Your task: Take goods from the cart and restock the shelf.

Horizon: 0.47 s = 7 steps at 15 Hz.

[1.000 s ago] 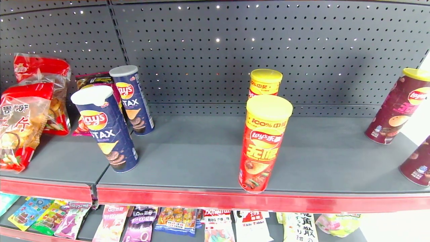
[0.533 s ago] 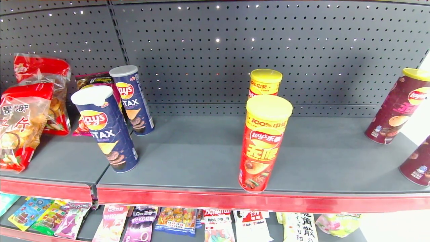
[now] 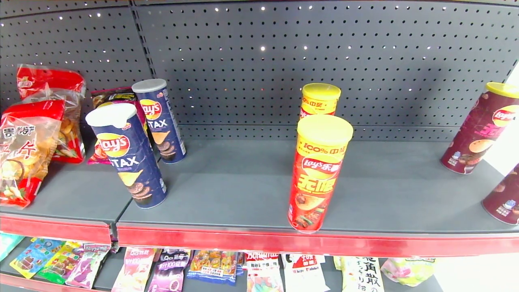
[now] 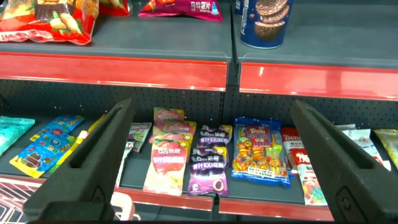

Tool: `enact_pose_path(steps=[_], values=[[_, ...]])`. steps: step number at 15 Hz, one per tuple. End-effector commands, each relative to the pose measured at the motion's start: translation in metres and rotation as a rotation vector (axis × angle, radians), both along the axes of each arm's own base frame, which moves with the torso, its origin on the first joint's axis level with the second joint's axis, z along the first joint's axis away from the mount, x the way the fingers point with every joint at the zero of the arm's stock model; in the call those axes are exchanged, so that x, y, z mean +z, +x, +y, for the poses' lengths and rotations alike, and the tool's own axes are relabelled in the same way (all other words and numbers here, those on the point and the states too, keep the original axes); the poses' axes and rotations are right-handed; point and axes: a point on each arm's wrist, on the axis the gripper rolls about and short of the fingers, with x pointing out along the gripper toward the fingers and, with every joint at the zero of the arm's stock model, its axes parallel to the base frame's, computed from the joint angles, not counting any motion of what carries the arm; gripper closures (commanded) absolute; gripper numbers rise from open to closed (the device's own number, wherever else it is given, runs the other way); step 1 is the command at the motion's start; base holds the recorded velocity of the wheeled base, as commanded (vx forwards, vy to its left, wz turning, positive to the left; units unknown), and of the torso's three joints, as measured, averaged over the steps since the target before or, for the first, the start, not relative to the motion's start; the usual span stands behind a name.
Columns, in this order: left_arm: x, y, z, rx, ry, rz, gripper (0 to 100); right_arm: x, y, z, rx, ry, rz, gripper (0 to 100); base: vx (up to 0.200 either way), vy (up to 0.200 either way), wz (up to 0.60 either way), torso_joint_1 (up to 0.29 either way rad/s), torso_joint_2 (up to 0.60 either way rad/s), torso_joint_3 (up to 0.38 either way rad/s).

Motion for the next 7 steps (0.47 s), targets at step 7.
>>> enact_pose_path(steps=[7], values=[[0.0, 0.0, 0.0, 0.0, 0.0, 0.0, 0, -0.0003, 0.0002, 0.0, -0.001, -0.003, 0.003, 0, 0.0, 0.0, 0.0, 0.0, 0.0, 0.0]])
